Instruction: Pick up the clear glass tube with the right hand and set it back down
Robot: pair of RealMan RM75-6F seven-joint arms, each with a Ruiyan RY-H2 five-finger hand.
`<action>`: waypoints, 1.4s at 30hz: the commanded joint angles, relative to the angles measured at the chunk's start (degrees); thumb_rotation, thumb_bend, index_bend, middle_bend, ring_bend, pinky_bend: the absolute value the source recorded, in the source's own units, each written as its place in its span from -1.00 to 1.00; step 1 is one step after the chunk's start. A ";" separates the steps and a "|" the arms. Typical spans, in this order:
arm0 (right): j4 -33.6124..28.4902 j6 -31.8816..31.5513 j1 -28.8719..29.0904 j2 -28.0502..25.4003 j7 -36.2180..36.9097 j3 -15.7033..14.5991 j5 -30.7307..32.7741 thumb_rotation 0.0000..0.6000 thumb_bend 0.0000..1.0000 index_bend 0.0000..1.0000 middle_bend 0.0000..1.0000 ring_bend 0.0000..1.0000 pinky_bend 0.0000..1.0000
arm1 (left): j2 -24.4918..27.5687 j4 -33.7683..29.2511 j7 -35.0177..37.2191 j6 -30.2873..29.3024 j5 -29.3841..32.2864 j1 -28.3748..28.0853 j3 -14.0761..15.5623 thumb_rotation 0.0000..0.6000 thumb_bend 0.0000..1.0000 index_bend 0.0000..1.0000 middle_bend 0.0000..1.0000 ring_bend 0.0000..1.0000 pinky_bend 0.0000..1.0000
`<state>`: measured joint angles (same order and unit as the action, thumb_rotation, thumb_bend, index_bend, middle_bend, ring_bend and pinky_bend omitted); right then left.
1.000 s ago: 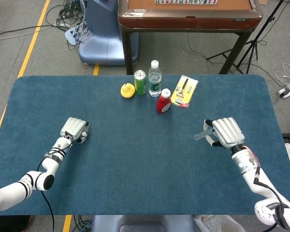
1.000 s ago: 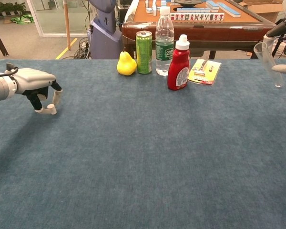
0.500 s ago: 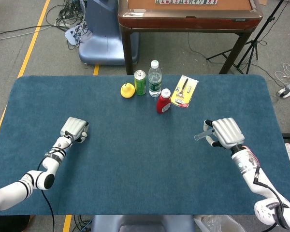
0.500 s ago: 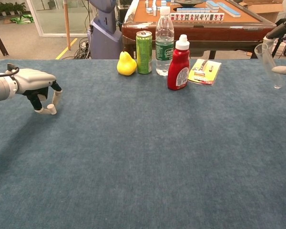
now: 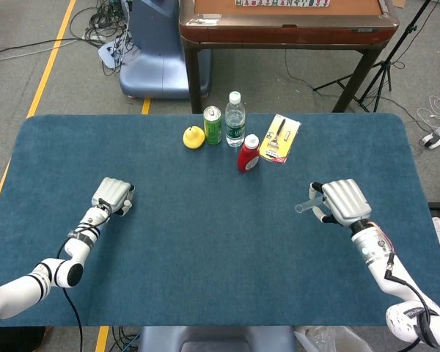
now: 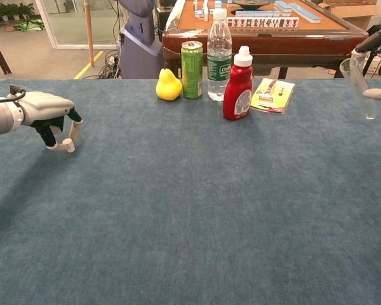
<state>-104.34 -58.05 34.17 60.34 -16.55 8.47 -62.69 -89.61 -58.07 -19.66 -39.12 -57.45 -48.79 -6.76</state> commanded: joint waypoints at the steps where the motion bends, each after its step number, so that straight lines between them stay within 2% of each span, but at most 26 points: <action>1: 0.03 0.05 0.01 0.00 -0.02 -0.01 0.07 1.00 0.02 0.62 1.00 1.00 1.00 | -0.02 0.01 0.13 -0.06 -0.09 0.05 -0.05 1.00 -0.44 0.07 1.00 1.00 1.00; 9: 0.36 0.51 0.44 0.33 0.24 0.30 0.14 1.00 0.02 0.63 1.00 1.00 1.00 | 2.38 -3.57 4.16 -3.88 -2.47 1.10 -2.02 1.00 -0.44 0.09 1.00 1.00 1.00; 12: 0.74 1.07 1.06 1.11 1.00 0.82 -0.04 1.00 0.02 0.63 1.00 1.00 1.00 | 6.08 -8.78 7.06 -5.94 -3.53 1.92 -3.63 1.00 -0.44 0.09 1.00 1.00 1.00; 19: 2.78 3.66 3.61 4.70 3.98 2.74 0.65 1.00 0.02 0.65 1.00 1.00 1.00 | 17.65 -25.36 11.11 -12.15 -5.80 4.66 -7.45 1.00 -0.44 0.09 1.00 1.00 1.00; 27: 4.76 6.10 7.33 10.12 6.89 5.58 2.40 1.00 0.02 0.65 1.00 1.00 1.00 | 25.71 -38.37 13.92 -18.33 -8.98 6.89 -10.72 1.00 -0.44 0.10 1.00 1.00 1.00; 33: 6.71 7.41 10.23 14.29 8.37 7.62 4.85 1.00 0.03 0.67 1.00 1.00 1.00 | 28.43 -43.39 16.11 -20.96 -10.74 7.31 -12.74 1.00 -0.44 0.10 1.00 1.00 1.00; 42: 10.71 6.15 13.93 21.84 7.34 9.82 10.45 1.00 0.06 0.67 1.00 1.00 1.00 | 26.55 -43.98 14.90 -21.56 -12.73 5.28 -12.93 1.00 -0.44 0.11 1.00 1.00 1.00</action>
<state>-94.55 -51.62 47.30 81.00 -9.14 17.73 -53.02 -62.80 -102.11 -4.51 -60.82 -69.96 -43.24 -19.81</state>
